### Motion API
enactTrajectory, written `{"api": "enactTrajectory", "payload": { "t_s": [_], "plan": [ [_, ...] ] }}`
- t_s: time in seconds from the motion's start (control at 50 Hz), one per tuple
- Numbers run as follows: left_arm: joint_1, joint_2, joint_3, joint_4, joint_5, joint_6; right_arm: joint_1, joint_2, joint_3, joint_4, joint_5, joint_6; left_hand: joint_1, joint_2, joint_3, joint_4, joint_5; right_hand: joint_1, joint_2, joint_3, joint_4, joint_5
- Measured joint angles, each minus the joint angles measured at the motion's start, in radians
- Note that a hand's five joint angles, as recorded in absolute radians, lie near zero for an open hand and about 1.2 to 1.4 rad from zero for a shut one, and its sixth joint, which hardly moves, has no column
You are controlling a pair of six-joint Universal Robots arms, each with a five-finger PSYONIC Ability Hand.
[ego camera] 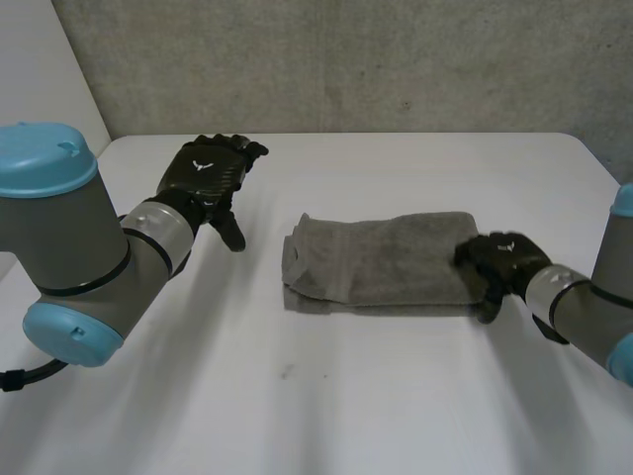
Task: Fold the towel.
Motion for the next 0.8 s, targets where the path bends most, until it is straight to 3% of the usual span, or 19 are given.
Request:
{"api": "enactTrajectory", "payload": {
  "t_s": [0.06, 0.14, 0.26, 0.38, 0.6, 0.64, 0.7, 0.72, 0.76, 0.8],
  "plan": [
    [-0.006, -0.002, -0.002, 0.000, -0.001, 0.000, -0.017, 0.038, -0.002, -0.008, -0.010, -0.020, 0.000, 0.000, 0.000, 0.000, 0.000, 0.502, 0.500, 0.509, 0.512, 0.526],
    [-0.007, 0.001, -0.008, -0.001, -0.003, 0.000, -0.017, 0.052, -0.029, -0.013, -0.014, -0.002, 0.000, 0.000, 0.000, 0.000, 0.000, 0.644, 0.645, 0.814, 0.820, 0.817],
    [-0.002, 0.011, -0.017, -0.003, -0.005, -0.001, 0.001, 0.007, -0.114, -0.022, -0.006, 0.034, 0.000, 0.000, 0.000, 0.000, 0.000, 0.782, 0.731, 0.821, 0.831, 0.823],
    [0.003, 0.018, -0.020, -0.007, -0.008, -0.001, 0.135, -0.008, -0.301, 0.037, -0.009, 0.034, 0.000, 0.000, 0.000, 0.000, 0.000, 0.794, 0.744, 0.821, 0.831, 0.823],
    [0.011, 0.046, -0.049, -0.007, -0.012, -0.001, 0.488, 0.276, -0.722, 0.342, -0.013, -0.208, 0.000, 0.000, 0.000, 0.000, 0.000, 0.802, 0.755, 0.824, 0.827, 0.821],
    [0.012, 0.048, -0.054, -0.006, -0.012, -0.001, 0.515, 0.319, -0.755, 0.375, -0.005, -0.256, 0.000, 0.000, 0.000, 0.000, 0.000, 0.729, 0.686, 0.751, 0.749, 0.758],
    [0.013, 0.049, -0.057, -0.004, -0.012, -0.001, 0.540, 0.367, -0.788, 0.407, 0.014, -0.308, 0.000, 0.000, 0.000, 0.000, 0.000, 0.265, 0.229, 0.314, 0.302, 0.292],
    [0.014, 0.049, -0.055, -0.003, -0.011, -0.001, 0.544, 0.371, -0.793, 0.406, 0.022, -0.307, 0.000, 0.000, 0.000, 0.000, 0.000, 0.057, 0.020, 0.123, 0.090, 0.083],
    [0.015, 0.048, -0.048, -0.001, -0.011, -0.001, 0.543, 0.358, -0.793, 0.390, 0.032, -0.276, 0.000, 0.000, 0.000, 0.000, 0.000, -0.160, -0.180, -0.081, -0.154, -0.172],
    [0.015, 0.043, -0.031, 0.002, -0.011, -0.001, 0.535, 0.323, -0.782, 0.357, 0.041, -0.200, 0.000, 0.000, 0.000, 0.000, 0.000, -0.239, -0.256, -0.225, -0.249, -0.271]
  ]
}}
